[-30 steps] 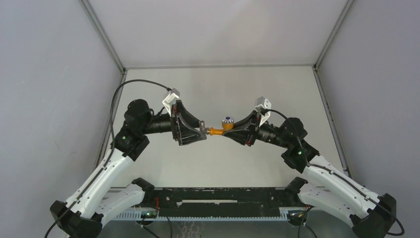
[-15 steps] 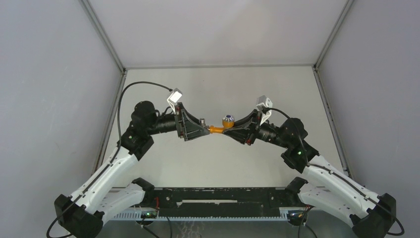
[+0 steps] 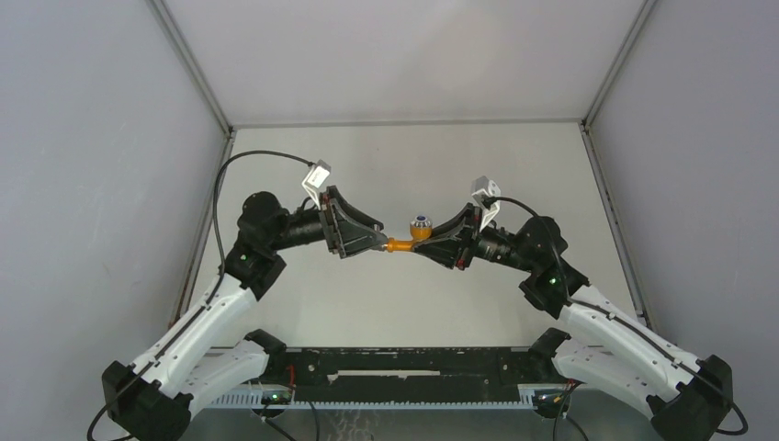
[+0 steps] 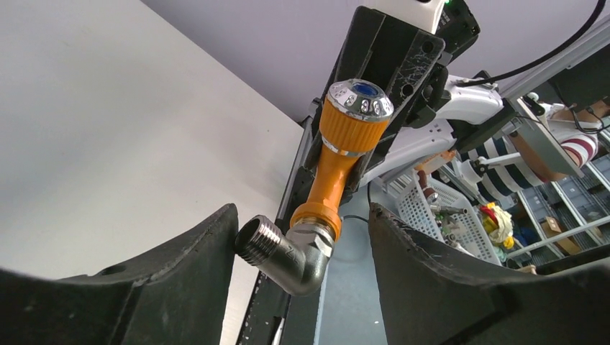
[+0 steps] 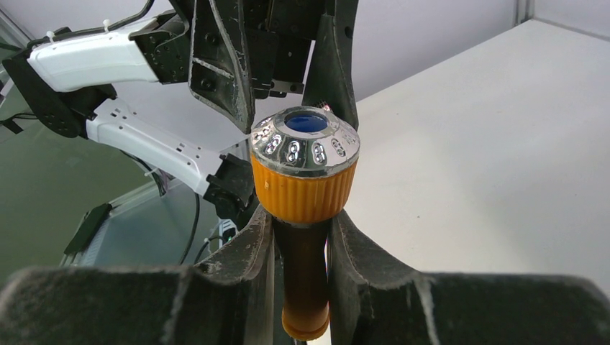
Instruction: Install the water faucets
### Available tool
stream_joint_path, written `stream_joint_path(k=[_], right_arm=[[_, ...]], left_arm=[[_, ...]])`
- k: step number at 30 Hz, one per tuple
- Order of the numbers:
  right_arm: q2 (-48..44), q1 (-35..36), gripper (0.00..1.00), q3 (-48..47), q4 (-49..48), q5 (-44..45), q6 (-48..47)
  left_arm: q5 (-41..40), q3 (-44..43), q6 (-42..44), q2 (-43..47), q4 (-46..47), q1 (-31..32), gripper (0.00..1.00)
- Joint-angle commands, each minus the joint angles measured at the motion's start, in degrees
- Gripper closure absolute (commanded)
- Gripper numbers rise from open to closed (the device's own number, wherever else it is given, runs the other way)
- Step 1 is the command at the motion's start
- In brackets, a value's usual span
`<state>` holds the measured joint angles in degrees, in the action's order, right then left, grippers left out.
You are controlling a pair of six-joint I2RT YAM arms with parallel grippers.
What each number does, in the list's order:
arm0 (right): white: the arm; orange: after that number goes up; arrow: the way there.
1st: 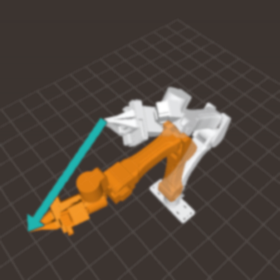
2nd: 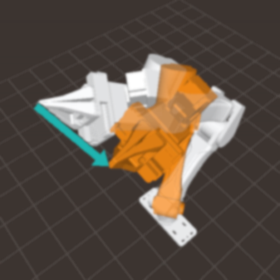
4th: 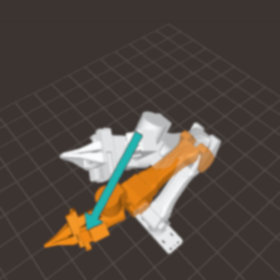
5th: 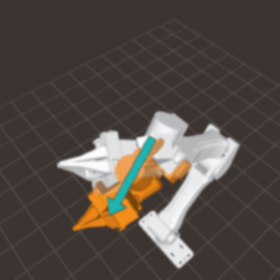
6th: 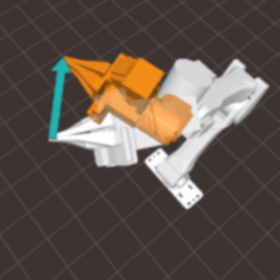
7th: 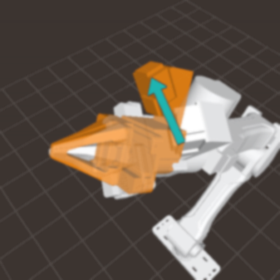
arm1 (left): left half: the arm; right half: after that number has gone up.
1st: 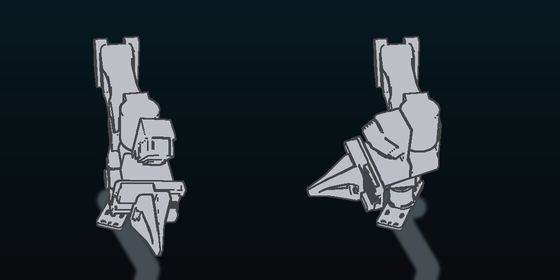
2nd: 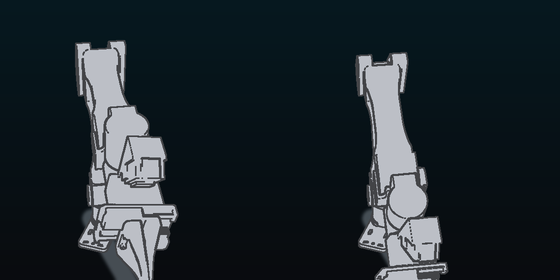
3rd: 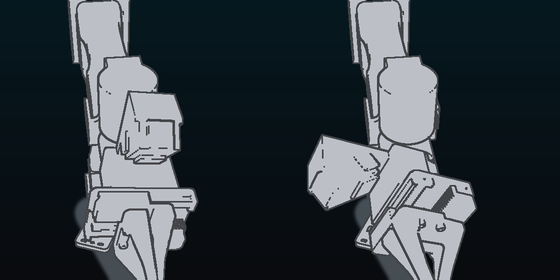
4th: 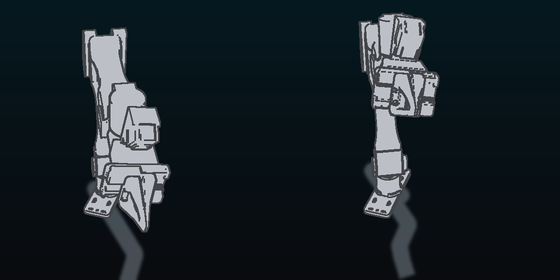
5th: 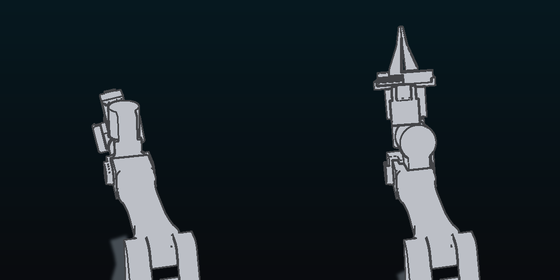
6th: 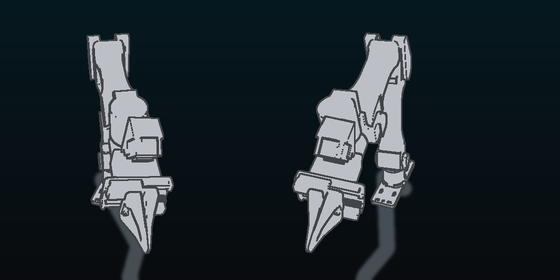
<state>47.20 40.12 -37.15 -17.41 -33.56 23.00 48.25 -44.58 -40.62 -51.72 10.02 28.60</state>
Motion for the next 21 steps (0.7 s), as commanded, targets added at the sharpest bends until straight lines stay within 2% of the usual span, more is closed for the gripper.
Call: stream_joint_path(k=[1, 10, 16, 21], right_arm=[[-0.9, -0.9, 1.00, -1.1, -3.9, -1.0, 1.4], [-0.9, -1.5, 1.00, -1.1, -3.6, -0.6, 1.5], [-1.7, -1.7, 1.00, -1.1, -2.9, 0.0, 1.0], [-1.6, -1.7, 1.00, -1.1, -2.7, 1.0, 0.0]], left_arm=[[2.1, 1.7, -1.4, 1.7, 4.2, -0.7, 0.30], [5.3, 1.2, -1.3, 0.7, 2.2, -1.2, 0.31], [5.4, 0.7, -2.5, 0.3, 1.4, -1.6, 0.20], [6.1, 0.5, -3.5, 0.2, 0.8, -1.6, 0.19]])
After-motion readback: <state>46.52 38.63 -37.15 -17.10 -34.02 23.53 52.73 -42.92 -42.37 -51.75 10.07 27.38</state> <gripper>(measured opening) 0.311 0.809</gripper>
